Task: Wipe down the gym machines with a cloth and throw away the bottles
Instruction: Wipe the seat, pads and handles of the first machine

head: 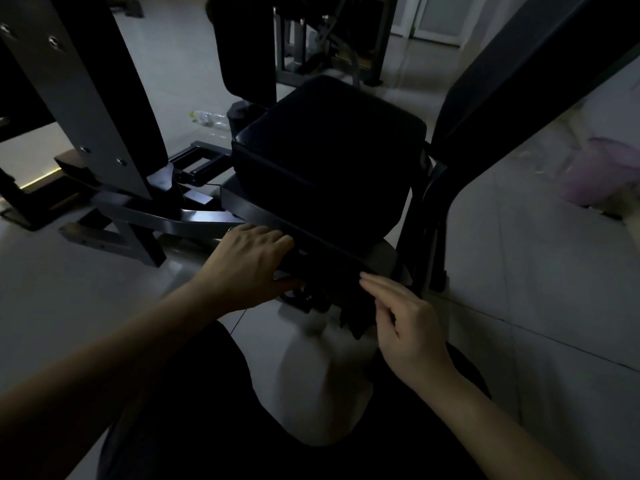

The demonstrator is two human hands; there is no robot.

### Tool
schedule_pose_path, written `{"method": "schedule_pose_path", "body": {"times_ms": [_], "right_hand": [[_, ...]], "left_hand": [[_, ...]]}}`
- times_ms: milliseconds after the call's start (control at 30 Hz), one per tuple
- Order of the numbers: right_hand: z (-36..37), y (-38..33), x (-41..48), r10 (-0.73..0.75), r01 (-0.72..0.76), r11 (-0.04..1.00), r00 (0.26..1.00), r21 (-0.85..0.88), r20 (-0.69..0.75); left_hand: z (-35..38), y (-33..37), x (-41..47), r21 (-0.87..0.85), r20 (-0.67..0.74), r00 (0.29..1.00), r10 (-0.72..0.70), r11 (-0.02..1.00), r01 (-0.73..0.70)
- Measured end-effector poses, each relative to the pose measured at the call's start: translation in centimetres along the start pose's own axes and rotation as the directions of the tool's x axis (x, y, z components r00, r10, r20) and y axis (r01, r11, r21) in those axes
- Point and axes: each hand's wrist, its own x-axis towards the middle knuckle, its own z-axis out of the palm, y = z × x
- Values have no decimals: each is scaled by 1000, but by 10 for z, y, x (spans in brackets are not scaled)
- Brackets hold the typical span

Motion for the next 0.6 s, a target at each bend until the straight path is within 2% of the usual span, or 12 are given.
{"method": "schedule_pose_path", "body": {"times_ms": [67,133,200,300,367,500,600], "right_hand": [[-7,2,12,-11,11,1000,994,3,113],[-6,5,27,-46,103,980,952,-173,304],[4,7,37,-61,219,900,920,-378,387],[16,5,43,-81,302,746,926,-594,369],[25,5,43,-138,320,686,939,-654,314],[38,12,46,-250,305,640,951,-705,184],[38,17,49,-291,315,687,945,-655,150]], "left_hand": [[0,1,0,-3,-9,1000,2,1000,-2],[1,0,0,3,-16,1000,6,1000,-6],[1,-1,-1,-2,-11,1000,10,1000,-10],[0,0,-1,-24,9,1000,7,1000,-7],[-1,0,-1,-31,12,1000,11,999,-10],[0,1,-1,-7,18,1000,13,1000,-13],[0,1,-1,-1,40,999,16,1000,-16]]}}
